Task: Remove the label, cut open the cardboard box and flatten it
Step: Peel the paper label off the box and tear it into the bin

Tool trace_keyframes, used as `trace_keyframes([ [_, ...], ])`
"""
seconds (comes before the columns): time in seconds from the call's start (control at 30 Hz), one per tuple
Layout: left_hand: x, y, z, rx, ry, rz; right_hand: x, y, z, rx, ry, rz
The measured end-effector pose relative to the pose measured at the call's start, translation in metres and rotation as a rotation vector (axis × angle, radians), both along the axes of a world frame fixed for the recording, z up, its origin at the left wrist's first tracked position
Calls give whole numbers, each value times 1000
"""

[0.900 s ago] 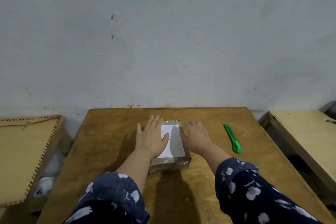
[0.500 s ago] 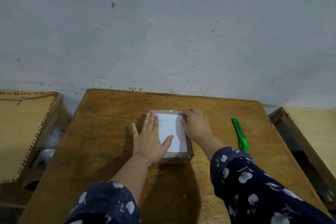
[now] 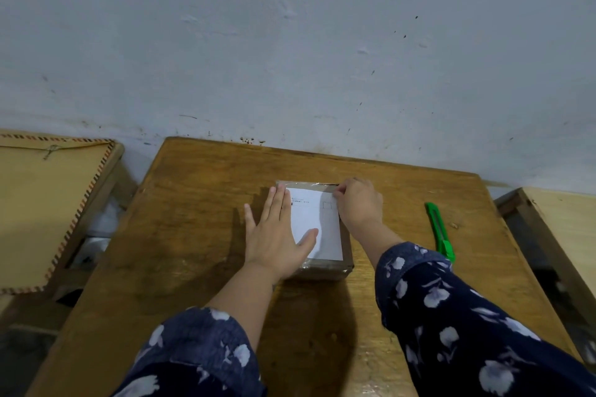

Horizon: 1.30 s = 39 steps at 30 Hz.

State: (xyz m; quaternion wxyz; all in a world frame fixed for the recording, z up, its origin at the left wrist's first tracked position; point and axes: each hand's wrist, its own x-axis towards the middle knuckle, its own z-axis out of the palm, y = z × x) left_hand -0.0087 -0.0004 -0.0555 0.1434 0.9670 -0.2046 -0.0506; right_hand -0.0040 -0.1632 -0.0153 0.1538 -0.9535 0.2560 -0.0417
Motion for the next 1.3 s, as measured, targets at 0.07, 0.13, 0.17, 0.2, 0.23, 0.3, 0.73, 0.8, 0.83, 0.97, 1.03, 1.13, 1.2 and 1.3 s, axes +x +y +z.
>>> trace_keyframes([
  [0.07,0,0,0,3,-1,-1,3,0,0,-6,21,-24],
  [0.13,0,0,-1,7,-1,-1,3,0,0,-62,28,-10],
  [0.17,0,0,-1,9,-1,1,2,0,0,-84,21,3],
  [0.2,0,0,-1,10,0,2,1,0,0,-98,9,15],
  [0.23,0,0,-1,10,0,2,-1,0,-1,-106,-6,25],
  [0.3,0,0,-1,11,-1,1,-4,1,-2,-118,-30,39],
  [0.73,-1,-1,1,16,-1,-2,-2,4,-9,-168,40,64],
  [0.8,-1,0,1,12,-1,-4,-5,6,-9,-182,54,91],
  [0.83,-1,0,1,10,-3,-5,-7,6,-9,-186,56,115],
  [0.97,-1,0,2,9,1,-7,-13,-2,-7,-108,2,167],
  [1.03,-1,0,2,9,5,-8,-14,-5,-6,30,-95,103],
  [1.13,0,0,1,11,1,-9,-13,-5,-5,86,-102,80],
  [1.2,0,0,1,17,-3,-4,-12,-4,-4,11,-75,111],
  [1.3,0,-1,1,28,-8,1,-9,-1,-1,-42,-72,106],
])
